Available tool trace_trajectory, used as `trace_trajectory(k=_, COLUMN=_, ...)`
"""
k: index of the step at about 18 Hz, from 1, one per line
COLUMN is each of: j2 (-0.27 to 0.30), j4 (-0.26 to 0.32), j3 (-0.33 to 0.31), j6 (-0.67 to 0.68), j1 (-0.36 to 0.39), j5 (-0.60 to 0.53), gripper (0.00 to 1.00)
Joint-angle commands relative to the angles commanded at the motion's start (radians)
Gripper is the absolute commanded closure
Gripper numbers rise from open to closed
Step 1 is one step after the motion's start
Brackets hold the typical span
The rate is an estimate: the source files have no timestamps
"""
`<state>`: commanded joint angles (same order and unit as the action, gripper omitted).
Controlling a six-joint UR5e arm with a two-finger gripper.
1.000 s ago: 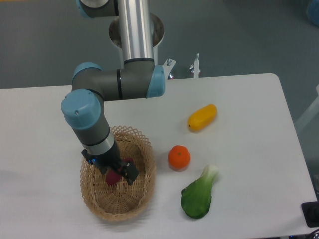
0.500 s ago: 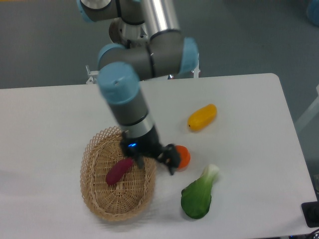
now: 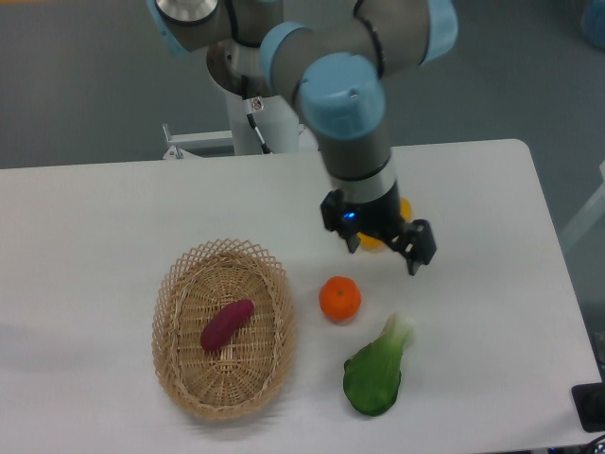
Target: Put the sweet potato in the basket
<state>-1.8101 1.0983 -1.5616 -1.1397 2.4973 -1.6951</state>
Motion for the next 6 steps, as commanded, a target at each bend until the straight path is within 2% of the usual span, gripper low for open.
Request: trace_trajectory(k=6, j2=0.002, j4=0.000, j3=0.003, j6=0.000, j1=0.000, j5=0.003, gripper=0.00)
